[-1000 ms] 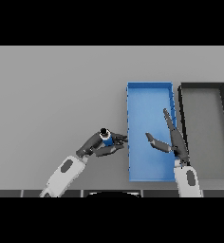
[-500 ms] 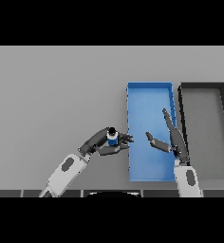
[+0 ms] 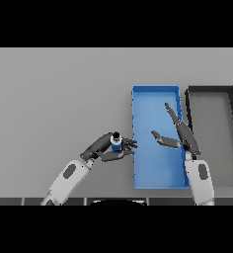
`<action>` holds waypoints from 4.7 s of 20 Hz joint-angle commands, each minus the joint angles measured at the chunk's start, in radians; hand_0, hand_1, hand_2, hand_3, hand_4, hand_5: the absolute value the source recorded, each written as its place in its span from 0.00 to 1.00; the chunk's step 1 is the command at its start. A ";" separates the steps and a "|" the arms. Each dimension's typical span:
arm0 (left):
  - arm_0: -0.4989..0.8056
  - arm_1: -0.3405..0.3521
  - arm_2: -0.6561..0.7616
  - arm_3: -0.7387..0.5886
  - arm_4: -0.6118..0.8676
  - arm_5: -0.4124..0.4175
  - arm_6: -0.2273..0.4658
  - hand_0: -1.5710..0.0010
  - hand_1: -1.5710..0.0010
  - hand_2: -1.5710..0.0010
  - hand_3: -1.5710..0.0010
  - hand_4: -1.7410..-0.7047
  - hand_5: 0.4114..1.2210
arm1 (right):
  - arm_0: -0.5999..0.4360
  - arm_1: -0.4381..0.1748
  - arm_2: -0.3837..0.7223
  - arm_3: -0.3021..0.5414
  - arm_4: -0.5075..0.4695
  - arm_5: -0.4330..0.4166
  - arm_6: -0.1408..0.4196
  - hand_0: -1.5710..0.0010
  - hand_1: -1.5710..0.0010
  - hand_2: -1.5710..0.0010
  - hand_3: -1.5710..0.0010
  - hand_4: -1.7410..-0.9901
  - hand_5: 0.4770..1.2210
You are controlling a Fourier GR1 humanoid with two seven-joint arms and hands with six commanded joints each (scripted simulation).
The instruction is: Pick up the blue pipe and place it into the blue bin.
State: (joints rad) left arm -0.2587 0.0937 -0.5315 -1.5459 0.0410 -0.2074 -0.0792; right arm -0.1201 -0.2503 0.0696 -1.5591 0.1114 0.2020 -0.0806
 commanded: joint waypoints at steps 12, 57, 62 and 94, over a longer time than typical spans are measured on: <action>0.033 -0.011 0.011 -0.035 -0.039 -0.031 0.012 0.00 0.00 0.00 0.00 0.26 1.00 | -0.155 -0.182 0.076 -0.310 -0.343 0.335 0.165 1.00 1.00 1.00 1.00 0.69 0.08; 0.030 -0.065 0.084 -0.023 -0.127 -0.184 0.011 0.62 0.64 0.65 0.73 0.47 1.00 | -0.401 0.167 0.278 -0.175 -0.427 0.489 0.441 0.00 0.00 0.00 0.01 0.32 0.99; 0.012 -0.053 0.108 0.005 -0.119 -0.207 0.095 0.87 0.88 0.89 0.91 0.68 0.54 | -0.390 0.212 0.247 -0.179 -0.395 0.504 0.439 0.00 0.00 0.00 0.00 0.32 1.00; 0.035 -0.039 0.112 -0.022 -0.117 -0.163 0.202 1.00 1.00 1.00 1.00 0.77 0.07 | -0.834 0.016 -0.217 0.221 -0.497 0.209 0.555 0.00 0.00 0.00 0.00 0.32 1.00</action>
State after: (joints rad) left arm -0.2241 0.0551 -0.4193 -1.5678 -0.0767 -0.3706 0.1246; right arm -0.9537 -0.2348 -0.1480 -1.3379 -0.3838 0.4130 0.4758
